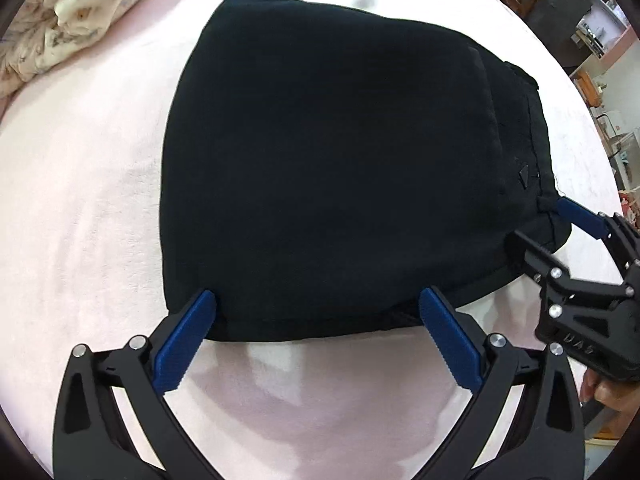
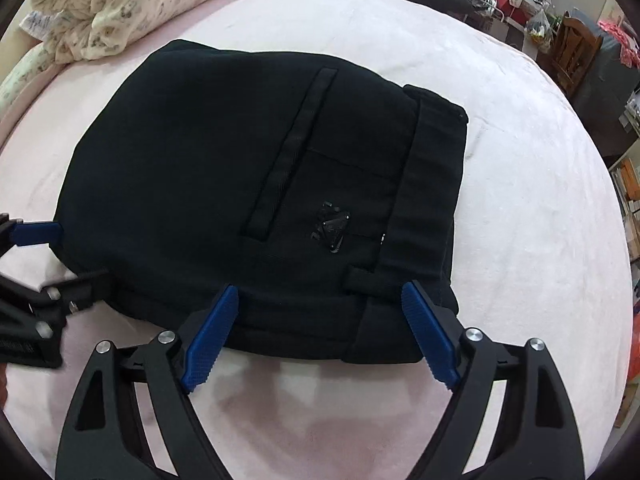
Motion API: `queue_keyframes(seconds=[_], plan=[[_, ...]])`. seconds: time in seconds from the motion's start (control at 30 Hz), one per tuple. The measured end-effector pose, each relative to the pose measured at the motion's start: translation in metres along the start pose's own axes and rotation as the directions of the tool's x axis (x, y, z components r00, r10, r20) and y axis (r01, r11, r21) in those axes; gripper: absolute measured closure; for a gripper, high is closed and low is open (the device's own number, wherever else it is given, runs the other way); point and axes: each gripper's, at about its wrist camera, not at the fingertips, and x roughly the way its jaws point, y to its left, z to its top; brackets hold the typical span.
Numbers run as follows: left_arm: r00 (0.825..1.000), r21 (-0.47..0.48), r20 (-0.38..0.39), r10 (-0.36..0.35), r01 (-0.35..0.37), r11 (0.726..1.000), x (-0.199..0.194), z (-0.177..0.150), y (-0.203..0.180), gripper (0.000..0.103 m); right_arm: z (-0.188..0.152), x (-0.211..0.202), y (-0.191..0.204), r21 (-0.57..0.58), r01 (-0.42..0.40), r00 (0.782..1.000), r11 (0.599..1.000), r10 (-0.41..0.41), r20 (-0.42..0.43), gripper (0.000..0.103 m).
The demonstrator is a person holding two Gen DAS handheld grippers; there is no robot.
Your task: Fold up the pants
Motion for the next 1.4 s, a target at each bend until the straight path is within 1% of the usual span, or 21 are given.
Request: queue_keyframes(seconds=[0.03,0.07,0.1,0.17,0.23,0.27,0.37,0.43,0.5,0.53,0.57,0.63,0.7,0.77,0.97,1.0,1.07,1.2,1.27,1.33,1.4], plan=[[0.999,-0.015,0.034,-0.018,0.019,1.000,-0.010,-0.002,0.001,0.002,-0.001,-0.013,-0.006,0.035,-0.014,0.999,0.999,0.013,0.047,0.017],[0.998,-0.021,0.063,-0.024,0.026,0.999,-0.018,-0.002,0.001,0.002,-0.002,-0.022,-0.008,0.050,-0.012,0.997,0.999,0.008,0.078,0.017],[0.995,-0.019,0.094,-0.014,0.016,1.000,-0.029,-0.010,0.003,0.002,-0.004,-0.034,-0.011,0.061,-0.009,0.994,0.998,0.002,0.112,0.017],[0.984,0.002,0.174,0.025,-0.025,1.000,-0.052,-0.018,0.001,0.002,-0.011,-0.054,-0.014,0.074,0.006,0.985,0.997,-0.019,0.171,0.016],[0.973,0.014,0.226,0.054,-0.059,0.998,-0.069,-0.029,0.000,0.002,-0.018,-0.067,-0.015,0.083,0.011,0.980,0.996,-0.028,0.198,0.015],[0.968,0.016,0.240,0.070,-0.076,0.997,-0.075,-0.036,0.005,0.002,-0.023,-0.074,-0.015,0.090,0.017,0.977,0.996,-0.035,0.212,0.014],[0.954,0.032,0.277,0.116,-0.130,0.991,-0.089,-0.043,-0.001,0.002,-0.038,-0.090,-0.019,0.111,0.024,0.968,0.994,-0.051,0.244,0.007],[0.940,0.041,0.310,0.141,-0.161,0.986,-0.099,-0.044,-0.011,0.002,-0.044,-0.098,-0.018,0.123,0.029,0.965,0.992,-0.060,0.255,0.007],[0.929,0.040,0.338,0.152,-0.175,0.984,-0.106,-0.053,-0.014,0.002,-0.046,-0.105,-0.017,0.132,0.039,0.961,0.991,-0.073,0.267,0.005],[0.924,0.037,0.348,0.158,-0.181,0.983,-0.104,-0.053,-0.020,0.002,-0.047,-0.108,-0.017,0.136,0.040,0.959,0.990,-0.076,0.272,0.005],[0.919,0.030,0.358,0.164,-0.188,0.982,-0.107,-0.059,-0.019,0.002,-0.048,-0.112,-0.016,0.142,0.039,0.958,0.989,-0.078,0.275,0.002],[0.909,0.014,0.372,0.186,-0.206,0.979,-0.118,-0.065,-0.020,0.002,-0.049,-0.118,-0.012,0.142,0.037,0.955,0.989,-0.077,0.285,0.001],[0.903,-0.002,0.379,0.200,-0.216,0.976,-0.125,-0.071,-0.017,0.002,-0.051,-0.125,-0.008,0.133,0.042,0.951,0.990,-0.081,0.299,0.001],[0.900,-0.022,0.391,0.192,-0.200,0.980,-0.134,-0.080,-0.014,0.002,-0.055,-0.133,-0.004,0.124,0.044,0.947,0.991,-0.081,0.310,0.001],[0.898,-0.080,0.393,0.198,-0.181,0.980,-0.153,-0.101,-0.006,0.002,-0.070,-0.154,0.008,0.105,0.057,0.939,0.993,-0.089,0.332,0.001],[0.897,-0.084,0.394,0.202,-0.183,0.979,-0.155,-0.104,-0.007,0.002,-0.073,-0.157,0.011,0.105,0.057,0.938,0.993,-0.089,0.334,0.001],[0.888,-0.090,0.405,0.219,-0.199,0.976,-0.164,-0.113,-0.007,0.002,-0.077,-0.161,0.014,0.106,0.050,0.939,0.993,-0.083,0.335,0.001],[0.881,-0.086,0.417,0.224,-0.207,0.975,-0.177,-0.127,-0.008,0.002,-0.084,-0.165,0.024,0.103,0.027,0.944,0.994,-0.059,0.324,0.001],[0.882,-0.086,0.419,0.216,-0.198,0.976,-0.181,-0.132,-0.008,0.002,-0.088,-0.167,0.029,0.101,0.024,0.946,0.995,-0.055,0.319,0.001],[0.891,-0.077,0.415,0.183,-0.167,0.983,-0.185,-0.136,-0.008,0.002,-0.090,-0.167,0.032,0.104,0.017,0.948,0.994,-0.049,0.315,0.001],[0.893,-0.071,0.419,0.166,-0.150,0.986,-0.187,-0.139,-0.008,0.002,-0.094,-0.168,0.036,0.103,0.016,0.950,0.995,-0.047,0.310,0.001]])
